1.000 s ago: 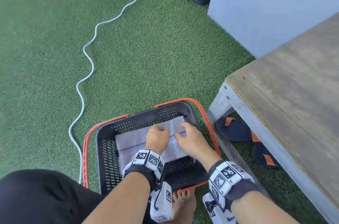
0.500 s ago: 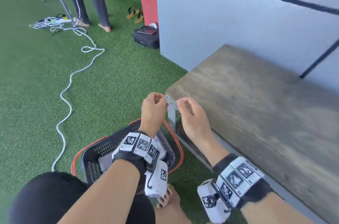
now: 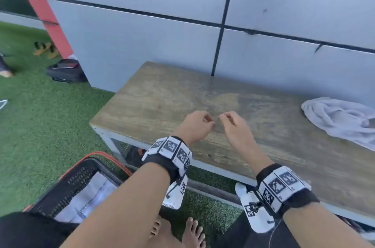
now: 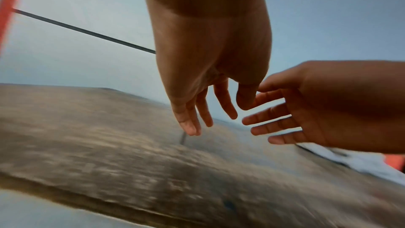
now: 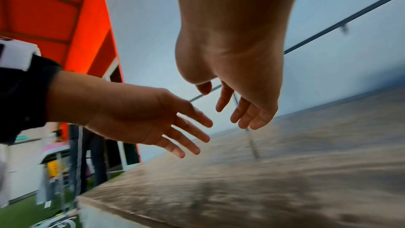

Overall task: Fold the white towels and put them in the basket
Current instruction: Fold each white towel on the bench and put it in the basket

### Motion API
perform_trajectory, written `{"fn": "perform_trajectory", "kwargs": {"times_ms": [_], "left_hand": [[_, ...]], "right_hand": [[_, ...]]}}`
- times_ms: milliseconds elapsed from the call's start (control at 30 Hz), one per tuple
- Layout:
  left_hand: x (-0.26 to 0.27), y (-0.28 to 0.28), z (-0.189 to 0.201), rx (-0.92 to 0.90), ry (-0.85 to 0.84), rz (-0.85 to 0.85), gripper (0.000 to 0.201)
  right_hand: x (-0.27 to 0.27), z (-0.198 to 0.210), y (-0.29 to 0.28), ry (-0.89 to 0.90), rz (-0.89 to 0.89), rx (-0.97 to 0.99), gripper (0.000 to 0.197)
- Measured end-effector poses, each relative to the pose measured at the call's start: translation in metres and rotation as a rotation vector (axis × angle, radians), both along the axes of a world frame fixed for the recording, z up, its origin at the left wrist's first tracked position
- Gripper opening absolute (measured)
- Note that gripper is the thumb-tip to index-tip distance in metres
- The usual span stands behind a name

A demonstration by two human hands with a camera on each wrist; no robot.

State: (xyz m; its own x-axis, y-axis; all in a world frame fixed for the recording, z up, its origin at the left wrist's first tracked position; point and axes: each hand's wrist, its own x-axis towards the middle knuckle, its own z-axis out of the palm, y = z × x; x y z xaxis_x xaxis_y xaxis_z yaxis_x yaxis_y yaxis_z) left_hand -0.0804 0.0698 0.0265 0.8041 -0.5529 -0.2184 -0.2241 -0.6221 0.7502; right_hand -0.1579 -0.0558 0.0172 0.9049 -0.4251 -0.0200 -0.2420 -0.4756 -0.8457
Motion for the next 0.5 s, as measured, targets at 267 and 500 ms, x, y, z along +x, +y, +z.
{"fn": "perform_trajectory", "kwargs": {"times_ms": [267,500], "left_hand": [[-0.054,-0.124,-0.036,0.391,-0.142,-0.457,0.054],[-0.057,-0.173,-0.041,0.515,-0.102,-0.550,0.090]], "right_hand": [[-0.072,-0.033,-0.145,0.391,-0.278,-0.195,0.029],[-0.099,-0.028,-0.225,0.495,-0.458,-0.229,0.071]]}}
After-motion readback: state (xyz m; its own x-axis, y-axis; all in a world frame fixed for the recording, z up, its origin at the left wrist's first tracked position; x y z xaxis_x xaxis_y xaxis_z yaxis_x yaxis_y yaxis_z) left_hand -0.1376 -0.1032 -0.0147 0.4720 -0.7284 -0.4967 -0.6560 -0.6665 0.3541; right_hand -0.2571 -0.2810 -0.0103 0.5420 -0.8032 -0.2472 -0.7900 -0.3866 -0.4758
